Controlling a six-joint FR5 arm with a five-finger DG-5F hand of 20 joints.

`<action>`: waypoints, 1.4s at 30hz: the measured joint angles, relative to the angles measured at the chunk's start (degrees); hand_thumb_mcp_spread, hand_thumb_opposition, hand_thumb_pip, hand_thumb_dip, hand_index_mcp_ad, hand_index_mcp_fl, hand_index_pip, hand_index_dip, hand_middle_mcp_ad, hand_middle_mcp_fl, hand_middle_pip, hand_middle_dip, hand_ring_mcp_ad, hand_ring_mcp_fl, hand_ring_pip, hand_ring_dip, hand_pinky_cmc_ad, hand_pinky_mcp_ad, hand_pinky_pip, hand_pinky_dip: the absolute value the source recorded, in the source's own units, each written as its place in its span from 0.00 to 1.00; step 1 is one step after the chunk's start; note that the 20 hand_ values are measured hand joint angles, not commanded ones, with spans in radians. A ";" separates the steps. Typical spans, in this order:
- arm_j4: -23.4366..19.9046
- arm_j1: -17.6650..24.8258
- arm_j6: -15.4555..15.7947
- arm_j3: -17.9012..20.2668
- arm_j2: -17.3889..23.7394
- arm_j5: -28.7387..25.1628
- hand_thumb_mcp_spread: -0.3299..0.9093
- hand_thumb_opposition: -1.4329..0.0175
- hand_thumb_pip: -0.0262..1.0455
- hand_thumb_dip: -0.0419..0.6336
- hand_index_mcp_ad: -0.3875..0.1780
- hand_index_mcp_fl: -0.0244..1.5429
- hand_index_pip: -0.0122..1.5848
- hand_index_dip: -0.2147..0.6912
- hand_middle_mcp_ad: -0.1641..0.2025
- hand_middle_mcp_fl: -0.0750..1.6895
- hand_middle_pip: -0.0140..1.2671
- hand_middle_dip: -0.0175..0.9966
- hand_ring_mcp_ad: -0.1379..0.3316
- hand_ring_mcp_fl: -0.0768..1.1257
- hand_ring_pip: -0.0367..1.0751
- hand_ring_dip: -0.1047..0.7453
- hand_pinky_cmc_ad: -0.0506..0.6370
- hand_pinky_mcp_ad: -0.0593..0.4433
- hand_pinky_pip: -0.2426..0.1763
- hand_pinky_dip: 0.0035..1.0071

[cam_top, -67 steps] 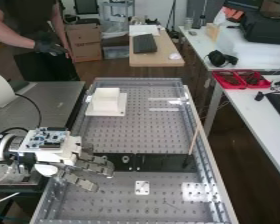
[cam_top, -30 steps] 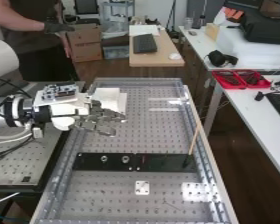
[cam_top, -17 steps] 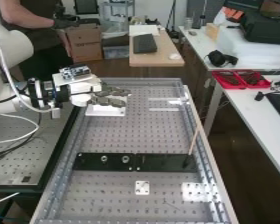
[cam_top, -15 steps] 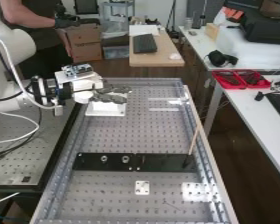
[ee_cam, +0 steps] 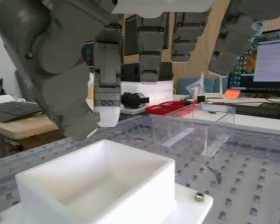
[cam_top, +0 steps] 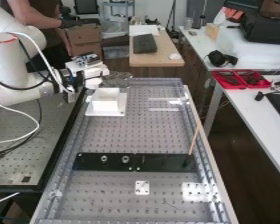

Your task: Grab the smaller nut and place it in the white container

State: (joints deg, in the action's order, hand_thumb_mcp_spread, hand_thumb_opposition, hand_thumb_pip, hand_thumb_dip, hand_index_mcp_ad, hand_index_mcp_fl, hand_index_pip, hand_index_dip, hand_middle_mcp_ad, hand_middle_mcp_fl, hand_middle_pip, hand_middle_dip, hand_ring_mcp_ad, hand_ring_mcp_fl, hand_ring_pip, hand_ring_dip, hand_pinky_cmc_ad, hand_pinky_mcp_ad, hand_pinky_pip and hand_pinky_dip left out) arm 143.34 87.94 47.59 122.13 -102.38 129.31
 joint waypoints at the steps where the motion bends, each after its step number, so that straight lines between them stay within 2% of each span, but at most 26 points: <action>1: -0.13 0.25 -0.12 0.06 -0.04 -0.06 0.57 0.41 0.70 0.36 0.36 0.17 0.96 0.36 0.62 0.16 0.11 0.25 0.54 0.06 0.12 0.24 0.55 0.70 0.55 0.17; 9: -1.58 2.84 -1.52 0.41 -1.27 -1.52 0.57 0.41 0.70 0.36 0.36 0.17 0.97 0.38 0.62 0.16 0.11 0.25 0.54 0.06 0.12 0.24 0.55 0.70 0.55 0.17; 25: -2.92 3.72 -2.19 -0.30 -4.06 -5.56 0.57 0.41 0.70 0.37 0.36 0.18 0.97 0.38 0.62 0.17 0.11 0.25 0.54 0.06 0.12 0.24 0.55 0.70 0.55 0.17; 29: -1.85 3.79 -2.19 -0.73 -4.41 -6.43 0.58 0.41 0.70 0.37 0.35 0.18 0.93 0.37 0.62 0.16 0.11 0.25 0.54 0.06 0.12 0.24 0.55 0.71 0.55 0.17; 33: -1.46 3.25 -2.75 -0.77 -4.10 -6.63 0.59 0.41 0.70 0.37 0.35 0.06 0.87 0.38 0.62 0.16 0.11 0.25 0.54 0.06 0.12 0.24 0.55 0.70 0.55 0.17; 36: -1.10 2.57 -3.37 -0.68 -3.37 -6.93 0.58 0.41 0.70 0.37 0.35 0.03 0.81 0.38 0.62 0.13 0.10 0.25 0.54 0.06 0.12 0.24 0.55 0.70 0.55 0.17; 39: -0.77 2.04 -4.00 -0.56 -2.66 -7.48 0.56 0.43 0.71 0.37 0.35 0.03 0.76 0.37 0.62 0.13 0.10 0.25 0.54 0.06 0.11 0.24 0.55 0.70 0.55 0.17; 42: -0.20 1.53 -4.62 -0.59 -1.48 -8.14 0.55 0.43 0.76 0.37 0.35 0.02 0.72 0.37 0.62 0.13 0.10 0.25 0.54 0.06 0.12 0.24 0.56 0.71 0.55 0.18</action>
State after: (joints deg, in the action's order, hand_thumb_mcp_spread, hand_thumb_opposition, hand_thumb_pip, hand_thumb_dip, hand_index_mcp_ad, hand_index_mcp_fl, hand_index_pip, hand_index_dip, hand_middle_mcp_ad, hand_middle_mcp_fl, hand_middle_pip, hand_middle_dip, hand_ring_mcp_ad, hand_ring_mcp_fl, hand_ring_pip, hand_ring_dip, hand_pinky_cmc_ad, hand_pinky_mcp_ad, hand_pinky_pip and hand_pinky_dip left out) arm 143.14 89.47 42.97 121.53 -103.86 121.17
